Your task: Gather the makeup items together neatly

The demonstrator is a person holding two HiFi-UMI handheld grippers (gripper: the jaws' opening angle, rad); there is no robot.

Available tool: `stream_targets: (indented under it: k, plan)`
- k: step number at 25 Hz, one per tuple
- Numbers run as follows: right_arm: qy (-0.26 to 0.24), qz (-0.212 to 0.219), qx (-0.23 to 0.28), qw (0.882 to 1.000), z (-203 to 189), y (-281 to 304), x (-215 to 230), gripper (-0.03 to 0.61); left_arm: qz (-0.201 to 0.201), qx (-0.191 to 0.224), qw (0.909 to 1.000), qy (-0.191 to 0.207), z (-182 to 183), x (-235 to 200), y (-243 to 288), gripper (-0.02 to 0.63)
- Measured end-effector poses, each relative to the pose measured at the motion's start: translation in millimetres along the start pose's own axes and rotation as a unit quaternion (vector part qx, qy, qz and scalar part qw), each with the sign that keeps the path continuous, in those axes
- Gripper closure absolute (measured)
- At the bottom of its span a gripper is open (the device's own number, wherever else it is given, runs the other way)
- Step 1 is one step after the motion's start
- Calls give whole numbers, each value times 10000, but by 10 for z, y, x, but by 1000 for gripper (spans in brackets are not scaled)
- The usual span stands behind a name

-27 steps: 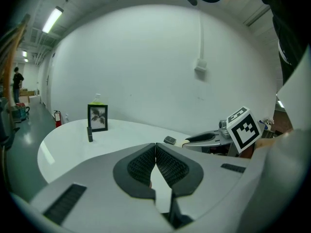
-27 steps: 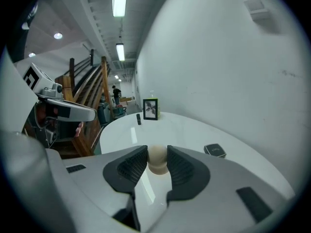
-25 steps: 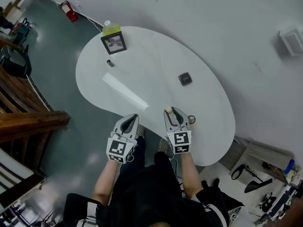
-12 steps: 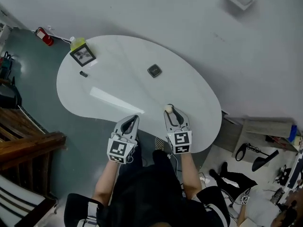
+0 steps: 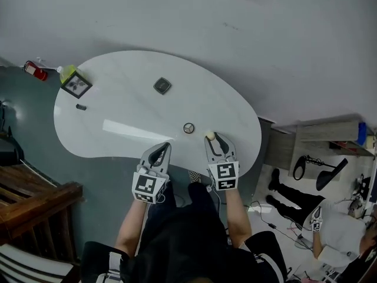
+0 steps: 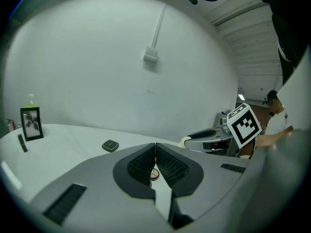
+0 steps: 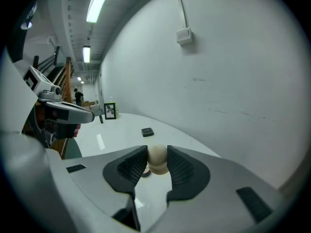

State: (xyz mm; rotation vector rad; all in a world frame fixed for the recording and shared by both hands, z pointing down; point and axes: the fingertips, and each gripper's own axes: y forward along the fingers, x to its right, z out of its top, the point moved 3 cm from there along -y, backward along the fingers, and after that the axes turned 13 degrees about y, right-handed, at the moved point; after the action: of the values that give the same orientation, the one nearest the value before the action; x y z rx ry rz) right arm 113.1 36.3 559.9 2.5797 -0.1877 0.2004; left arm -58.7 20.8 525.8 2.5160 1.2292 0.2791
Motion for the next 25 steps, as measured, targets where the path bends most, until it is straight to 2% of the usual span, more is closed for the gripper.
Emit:
stream_targets:
  k: [8,18,25]
  plan:
    - [205,-251,-112,9994,-222,-6,377,434,-307,-75,9995,69,-5,236,308,594]
    - [420,-22,-409,9983,-602,274,510,434,-306,-538,9981,-72,-340,332,542,594]
    - [475,143,-571,9971,-814,511,515,433,-292,-682,9971,-180,-605,354,624,594]
